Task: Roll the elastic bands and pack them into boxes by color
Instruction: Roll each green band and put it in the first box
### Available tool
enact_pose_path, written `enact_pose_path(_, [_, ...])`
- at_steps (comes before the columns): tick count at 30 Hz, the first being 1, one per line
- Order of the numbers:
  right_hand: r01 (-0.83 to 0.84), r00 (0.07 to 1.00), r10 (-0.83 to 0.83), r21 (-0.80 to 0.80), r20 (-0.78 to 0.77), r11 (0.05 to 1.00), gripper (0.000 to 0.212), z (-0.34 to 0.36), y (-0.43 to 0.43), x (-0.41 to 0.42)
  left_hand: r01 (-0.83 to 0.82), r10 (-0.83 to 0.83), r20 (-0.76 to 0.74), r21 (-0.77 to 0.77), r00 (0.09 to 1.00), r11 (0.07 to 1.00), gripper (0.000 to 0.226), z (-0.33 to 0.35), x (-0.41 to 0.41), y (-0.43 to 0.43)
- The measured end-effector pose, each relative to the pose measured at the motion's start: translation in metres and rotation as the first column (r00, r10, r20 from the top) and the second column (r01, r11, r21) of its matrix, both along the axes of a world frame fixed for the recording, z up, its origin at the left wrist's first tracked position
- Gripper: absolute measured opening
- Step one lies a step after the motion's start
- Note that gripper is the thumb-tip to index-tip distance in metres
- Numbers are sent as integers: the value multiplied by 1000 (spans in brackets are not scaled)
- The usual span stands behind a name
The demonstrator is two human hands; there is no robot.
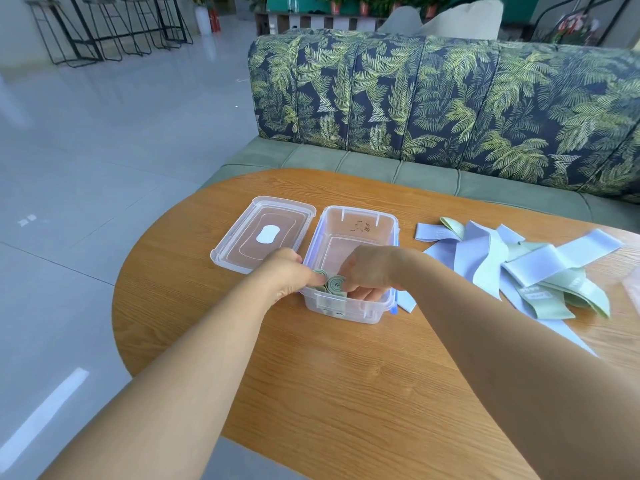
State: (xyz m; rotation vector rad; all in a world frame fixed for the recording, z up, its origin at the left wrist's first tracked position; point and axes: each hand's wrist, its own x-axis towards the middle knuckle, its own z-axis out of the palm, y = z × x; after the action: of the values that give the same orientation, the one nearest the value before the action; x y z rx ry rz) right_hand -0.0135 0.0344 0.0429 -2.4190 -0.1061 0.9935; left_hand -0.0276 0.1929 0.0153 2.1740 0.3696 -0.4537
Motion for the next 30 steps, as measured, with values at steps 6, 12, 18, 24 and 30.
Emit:
enact_pose_path(6, [77, 996, -75, 47, -37, 996, 31, 1, -3, 2, 3, -3, -6, -30, 1000, 1000, 79, 3, -2, 3])
enact_pose_path(12, [68, 997, -68, 28, -20, 997, 29, 1, -1, 2, 7, -7, 0, -20, 1000, 1000, 79, 3, -3, 1])
enact_pose_path(18, [27, 1000, -27, 4, 4, 1000, 32, -1, -2, 1, 9, -9, -6, -3, 1000, 1000, 79, 5, -3, -1])
enact_pose_path(24, [-9, 1000, 9, -56, 2, 998, 36, -3, 0, 6, 6, -6, -4, -22, 1000, 1000, 80, 6, -4, -1])
enact_pose_path(30, [29, 1000, -29, -30, -1, 999, 34, -3, -1, 4, -6, 6, 0, -26, 1000, 1000, 71, 7, -4, -1])
